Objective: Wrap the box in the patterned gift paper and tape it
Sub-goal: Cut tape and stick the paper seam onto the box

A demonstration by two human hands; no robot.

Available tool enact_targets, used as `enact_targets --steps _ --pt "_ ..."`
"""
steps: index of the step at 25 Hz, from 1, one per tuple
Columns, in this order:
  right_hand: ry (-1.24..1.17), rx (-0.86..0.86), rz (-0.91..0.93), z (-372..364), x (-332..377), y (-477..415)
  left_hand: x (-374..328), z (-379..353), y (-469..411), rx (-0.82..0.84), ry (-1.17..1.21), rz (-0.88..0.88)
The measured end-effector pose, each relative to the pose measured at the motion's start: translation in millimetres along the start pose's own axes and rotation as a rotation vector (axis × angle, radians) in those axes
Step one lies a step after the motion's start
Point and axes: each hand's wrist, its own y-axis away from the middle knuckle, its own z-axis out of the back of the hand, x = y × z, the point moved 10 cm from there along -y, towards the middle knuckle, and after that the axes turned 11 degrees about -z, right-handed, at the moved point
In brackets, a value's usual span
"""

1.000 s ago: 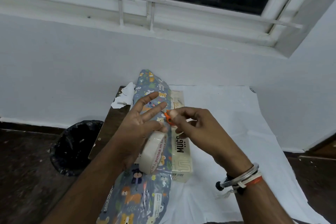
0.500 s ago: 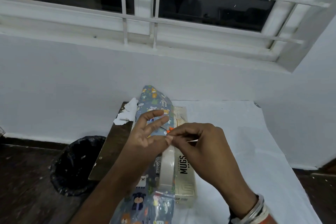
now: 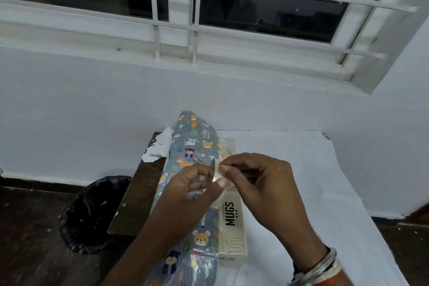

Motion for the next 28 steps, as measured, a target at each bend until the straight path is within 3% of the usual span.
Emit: enact_targets --steps 8,28 --pt "0.128 0.007 0.136 2 1 1 -1 -15 -3 0.089 -0.169 -0.045" --pt "-0.01 0.044 0.068 -5 -21 -3 2 -16 -4 0.105 -0.125 0.003"
